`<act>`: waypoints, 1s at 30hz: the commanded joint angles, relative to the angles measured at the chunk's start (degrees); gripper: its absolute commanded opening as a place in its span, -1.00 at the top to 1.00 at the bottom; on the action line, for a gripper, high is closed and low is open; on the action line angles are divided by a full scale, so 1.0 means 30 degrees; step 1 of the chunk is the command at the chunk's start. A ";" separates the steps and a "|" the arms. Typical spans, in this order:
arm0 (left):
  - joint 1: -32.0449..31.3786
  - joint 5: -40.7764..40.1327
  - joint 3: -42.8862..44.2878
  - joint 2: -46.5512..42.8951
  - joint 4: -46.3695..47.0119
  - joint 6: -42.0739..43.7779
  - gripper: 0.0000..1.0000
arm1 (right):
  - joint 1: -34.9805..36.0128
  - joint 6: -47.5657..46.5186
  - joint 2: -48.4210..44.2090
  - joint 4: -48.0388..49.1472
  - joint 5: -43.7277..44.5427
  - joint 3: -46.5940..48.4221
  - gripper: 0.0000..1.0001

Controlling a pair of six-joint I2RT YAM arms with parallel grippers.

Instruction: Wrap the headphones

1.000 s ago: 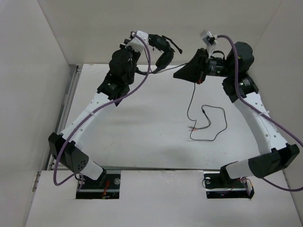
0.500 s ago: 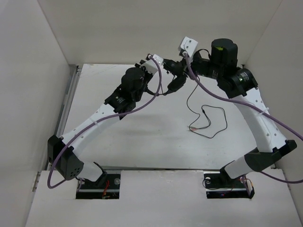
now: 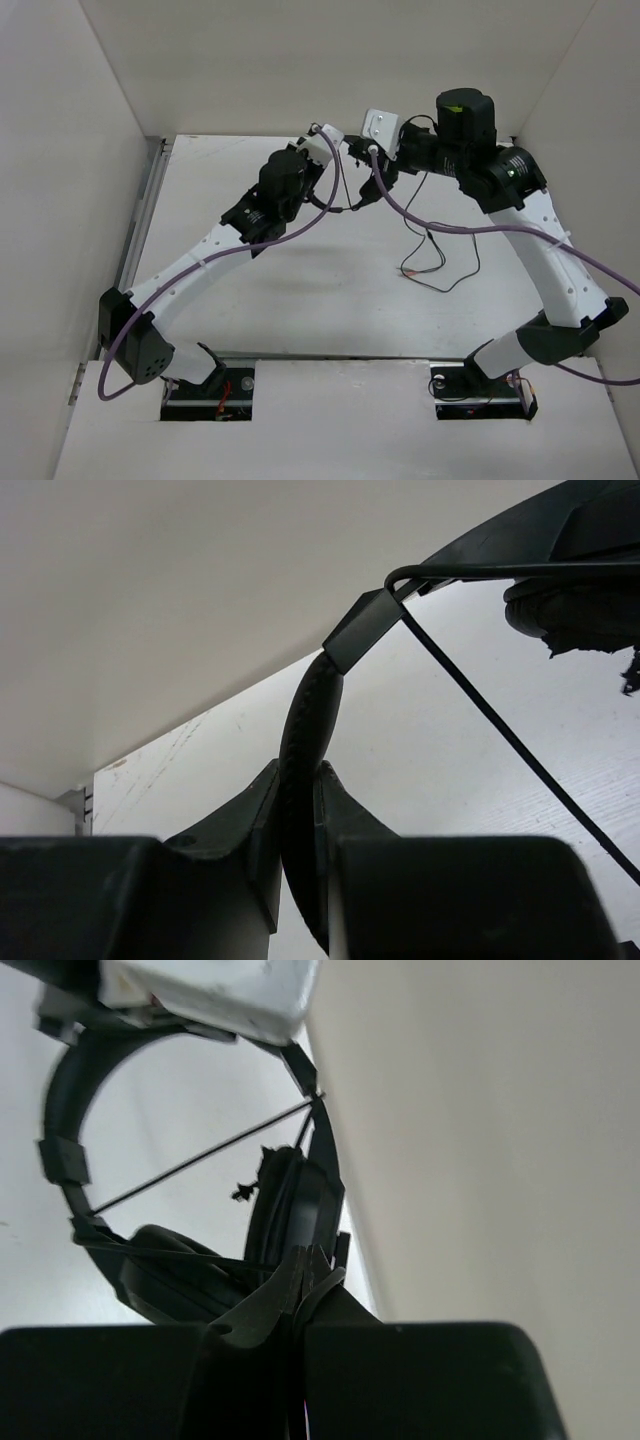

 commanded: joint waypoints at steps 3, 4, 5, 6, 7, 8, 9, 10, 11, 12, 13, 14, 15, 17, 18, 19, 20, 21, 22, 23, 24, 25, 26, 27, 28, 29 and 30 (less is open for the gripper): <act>-0.0253 0.0941 -0.0502 -0.0010 -0.2076 0.0651 1.00 | 0.0412 0.1327 -0.0908 0.0340 -0.3271 0.1990 1.00; -0.0166 0.0941 -0.0531 0.0078 -0.2076 0.0651 1.00 | 0.0412 0.1969 -0.0878 -0.0186 -0.4671 0.2107 1.00; -0.0136 0.0941 -0.0590 0.0078 -0.2076 0.0651 1.00 | 0.0412 0.2324 -0.0849 -0.0366 -0.5236 0.2137 1.00; -0.0048 0.0970 -0.0677 0.0107 -0.2076 0.0651 1.00 | 0.0412 0.2820 -0.0849 -0.0571 -0.6025 0.2137 1.00; 0.0010 0.0970 -0.0794 0.0108 -0.2076 0.0651 1.00 | 0.0412 0.3289 -0.0849 -0.0747 -0.6729 0.2137 1.00; 0.0069 0.0999 -0.0940 0.0050 -0.2076 0.0651 1.00 | 0.0441 0.3729 -0.0878 -0.1009 -0.7548 0.2137 1.00; 0.0099 0.0999 -0.1058 0.0020 -0.2076 0.0622 1.00 | 0.0384 0.4024 -0.0907 -0.1360 -0.8513 0.2137 1.00; 0.0157 0.0999 -0.1233 -0.0067 -0.2076 0.0621 1.00 | 0.0238 0.4317 -0.0907 -0.1741 -0.9451 0.2166 0.99; 0.0215 0.1028 -0.1409 -0.0155 -0.2076 0.0621 1.00 | 0.0063 0.4581 -0.0849 -0.2179 -1.0157 0.2224 0.98; 0.0245 0.1029 -0.1527 -0.0243 -0.2076 0.0621 1.00 | -0.0229 0.4699 -0.0704 -0.2909 -1.1005 0.2399 0.97; 0.0274 0.1029 -0.1644 -0.0302 -0.2076 0.0621 1.00 | -0.0348 0.4671 -0.0528 -0.3612 -1.1506 0.2604 0.97; 0.0304 0.1029 -0.1732 -0.0360 -0.2076 0.0621 1.00 | -0.0407 0.4584 -0.0324 -0.4403 -1.1946 0.2896 0.97; 0.0391 0.1029 -0.1820 -0.0390 -0.2076 0.0621 1.00 | -0.0466 0.4467 -0.0031 -0.5252 -1.2357 0.3247 0.97; 0.0479 0.1087 -0.1966 -0.0478 -0.2076 0.0592 1.00 | -0.0554 0.3970 0.0583 -0.7125 -1.2858 0.4096 0.97; 0.0538 0.1087 -0.2025 -0.0478 -0.2076 0.0592 1.00 | -0.0467 0.3330 0.0964 -0.8237 -1.2714 0.4622 0.98; 0.0538 0.1087 -0.2084 -0.0536 -0.2076 0.0563 1.00 | -0.0466 0.2830 0.1171 -0.8915 -1.2510 0.4888 0.99; 0.0538 0.1087 -0.2142 -0.0566 -0.2076 0.0563 1.00 | -0.0466 0.1984 0.1434 -0.9763 -1.1957 0.5210 1.00; 0.0538 0.1116 -0.2201 -0.0624 -0.2076 0.0563 1.00 | -0.0466 0.1425 0.1552 -1.0120 -1.1371 0.5329 1.00; 0.0567 0.1145 -0.2260 -0.0683 -0.2076 0.0563 1.00 | -0.0466 0.1042 0.1582 -1.0123 -1.0843 0.5244 1.00; 0.0568 0.1175 -0.2463 -0.0857 -0.2076 0.0534 1.00 | -0.0611 0.0168 0.1438 -0.9746 -0.9329 0.4953 1.00; 0.0568 0.1204 -0.2494 -0.0888 -0.2076 0.0533 1.00 | -0.0671 -0.0073 0.1378 -0.9540 -0.8879 0.4950 1.00; 0.0568 0.1204 -0.2523 -0.0946 -0.2076 0.0533 1.00 | -0.0730 -0.0307 0.1320 -0.9421 -0.8556 0.4921 1.00; 0.0597 0.1233 -0.2582 -0.0976 -0.2076 0.0533 1.00 | -0.0846 -0.0802 0.1232 -0.9246 -0.7885 0.4920 1.00; 0.0626 0.1263 -0.2611 -0.1034 -0.2076 0.0533 1.00 | -0.0847 -0.1271 0.1115 -0.9070 -0.7270 0.4920 1.00; 0.0655 0.1263 -0.2641 -0.1064 -0.2105 0.0533 1.00 | -0.0905 -0.1711 0.1056 -0.8866 -0.6654 0.4920 1.00; 0.0685 0.1263 -0.2670 -0.1122 -0.2105 0.0533 1.00 | -0.0906 -0.2267 0.0968 -0.8487 -0.5575 0.4862 1.00; 0.0685 0.1263 -0.2670 -0.1152 -0.2105 0.0504 1.00 | -0.0877 -0.2388 0.0881 -0.7874 -0.5158 0.4804 1.00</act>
